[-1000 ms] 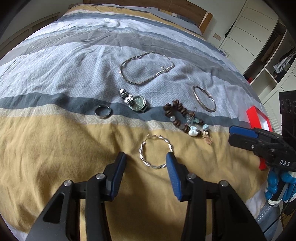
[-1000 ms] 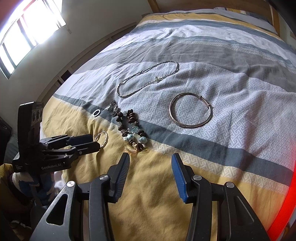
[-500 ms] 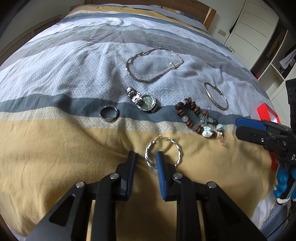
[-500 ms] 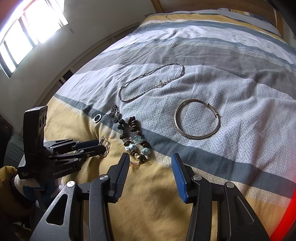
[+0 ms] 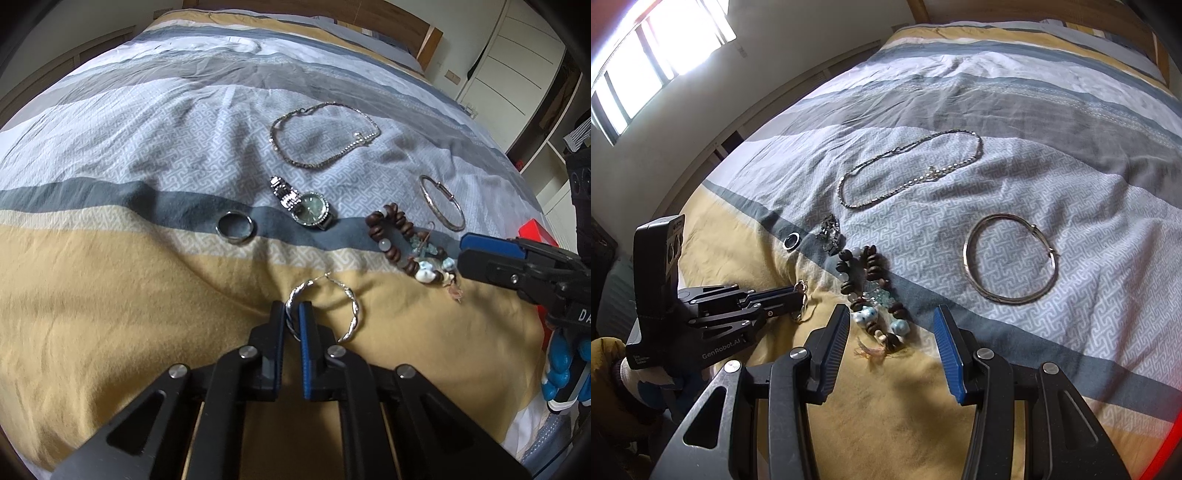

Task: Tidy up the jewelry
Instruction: 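Grasp the twisted silver hoop with the left tool while the right grasps the beaded bracelet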

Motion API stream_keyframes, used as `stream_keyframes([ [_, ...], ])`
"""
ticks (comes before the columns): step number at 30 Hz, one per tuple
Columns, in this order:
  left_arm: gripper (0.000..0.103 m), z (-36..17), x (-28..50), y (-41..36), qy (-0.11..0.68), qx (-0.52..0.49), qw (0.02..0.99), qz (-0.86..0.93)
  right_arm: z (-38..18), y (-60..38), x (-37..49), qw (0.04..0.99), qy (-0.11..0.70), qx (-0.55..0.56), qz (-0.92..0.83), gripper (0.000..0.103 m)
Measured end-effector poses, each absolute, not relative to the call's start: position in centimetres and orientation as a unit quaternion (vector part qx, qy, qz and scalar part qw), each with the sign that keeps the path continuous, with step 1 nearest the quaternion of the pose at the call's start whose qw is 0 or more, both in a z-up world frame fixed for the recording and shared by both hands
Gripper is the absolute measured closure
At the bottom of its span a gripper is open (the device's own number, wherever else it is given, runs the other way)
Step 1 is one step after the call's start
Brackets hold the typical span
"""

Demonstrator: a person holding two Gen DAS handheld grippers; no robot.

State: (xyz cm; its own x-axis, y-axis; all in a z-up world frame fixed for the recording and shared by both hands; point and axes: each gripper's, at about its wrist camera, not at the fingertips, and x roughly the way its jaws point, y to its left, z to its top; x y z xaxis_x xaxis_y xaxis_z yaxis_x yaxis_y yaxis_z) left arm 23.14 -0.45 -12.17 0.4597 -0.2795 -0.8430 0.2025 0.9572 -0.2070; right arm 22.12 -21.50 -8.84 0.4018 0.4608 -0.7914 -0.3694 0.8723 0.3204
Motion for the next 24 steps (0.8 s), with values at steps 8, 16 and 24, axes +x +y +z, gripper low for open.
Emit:
stream_keyframes([
  [8,0.097,-12.2,23.0,0.0,0.499,-0.05,0.853,-0.144,-9.8,-19.4,22.9,0.83,0.495,0.022,0.258,0.052],
  [16,0.097,-12.4,23.3,0.0,0.508,-0.059,0.847,-0.147,-10.9,-17.7,23.2,0.831,0.498,-0.023,0.249,0.058],
  [24,0.096,-12.8,23.7,-0.9,0.511,-0.036,0.849,-0.132,-11.4,-18.4,22.5,0.837,0.497,-0.041,0.225,0.079],
])
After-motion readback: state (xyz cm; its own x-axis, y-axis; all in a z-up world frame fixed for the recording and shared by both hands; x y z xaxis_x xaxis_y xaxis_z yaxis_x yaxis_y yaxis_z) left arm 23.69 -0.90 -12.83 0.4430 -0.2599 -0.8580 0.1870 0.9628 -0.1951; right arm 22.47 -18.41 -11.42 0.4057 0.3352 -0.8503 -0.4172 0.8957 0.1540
